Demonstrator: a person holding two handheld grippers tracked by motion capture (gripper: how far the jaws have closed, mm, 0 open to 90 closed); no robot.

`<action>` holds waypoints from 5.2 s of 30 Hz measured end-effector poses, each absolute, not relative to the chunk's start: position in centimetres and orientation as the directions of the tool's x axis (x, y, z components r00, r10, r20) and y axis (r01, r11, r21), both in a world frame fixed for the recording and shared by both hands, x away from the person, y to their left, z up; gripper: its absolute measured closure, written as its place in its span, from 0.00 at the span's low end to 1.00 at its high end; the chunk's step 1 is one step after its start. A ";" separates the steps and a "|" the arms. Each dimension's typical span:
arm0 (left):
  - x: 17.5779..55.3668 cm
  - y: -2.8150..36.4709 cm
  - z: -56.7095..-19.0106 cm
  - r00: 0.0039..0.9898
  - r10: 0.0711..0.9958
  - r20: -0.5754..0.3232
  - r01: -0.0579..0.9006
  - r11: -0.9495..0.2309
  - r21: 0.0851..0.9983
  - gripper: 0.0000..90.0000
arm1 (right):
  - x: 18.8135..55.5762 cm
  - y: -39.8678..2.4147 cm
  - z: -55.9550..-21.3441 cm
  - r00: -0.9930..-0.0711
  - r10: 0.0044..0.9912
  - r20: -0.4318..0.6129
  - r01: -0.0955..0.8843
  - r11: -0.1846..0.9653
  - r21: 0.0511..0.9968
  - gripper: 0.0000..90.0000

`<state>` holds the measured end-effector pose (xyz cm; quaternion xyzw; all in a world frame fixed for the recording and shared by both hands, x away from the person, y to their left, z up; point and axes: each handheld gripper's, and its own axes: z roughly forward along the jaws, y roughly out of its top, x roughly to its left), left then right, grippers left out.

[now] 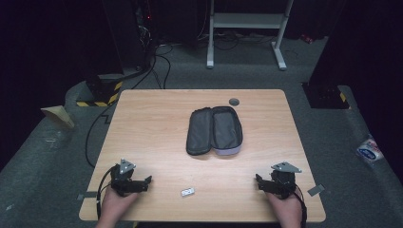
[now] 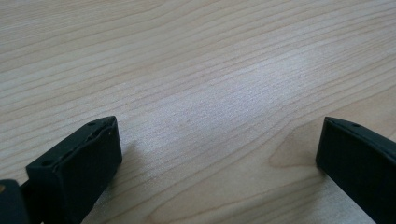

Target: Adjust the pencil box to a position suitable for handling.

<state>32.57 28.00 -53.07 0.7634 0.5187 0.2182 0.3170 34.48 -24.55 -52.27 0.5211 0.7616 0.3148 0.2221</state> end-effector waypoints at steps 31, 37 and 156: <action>32.5 28.0 -53.1 0.370 0.929 0.006 0.654 -0.265 0.709 0.01 | 34.8 -21.7 -48.9 -0.444 0.895 0.035 0.576 0.255 0.777 0.17; 32.5 28.1 -53.1 0.374 0.927 0.008 0.653 -0.270 0.708 0.00 | 36.2 -20.6 -48.0 -0.458 0.888 0.034 0.571 0.265 0.777 0.14; 32.5 28.0 -53.0 0.405 0.914 0.005 0.636 -0.286 0.716 0.06 | 35.1 -6.9 -50.6 -0.663 0.733 0.150 0.517 0.304 0.800 0.69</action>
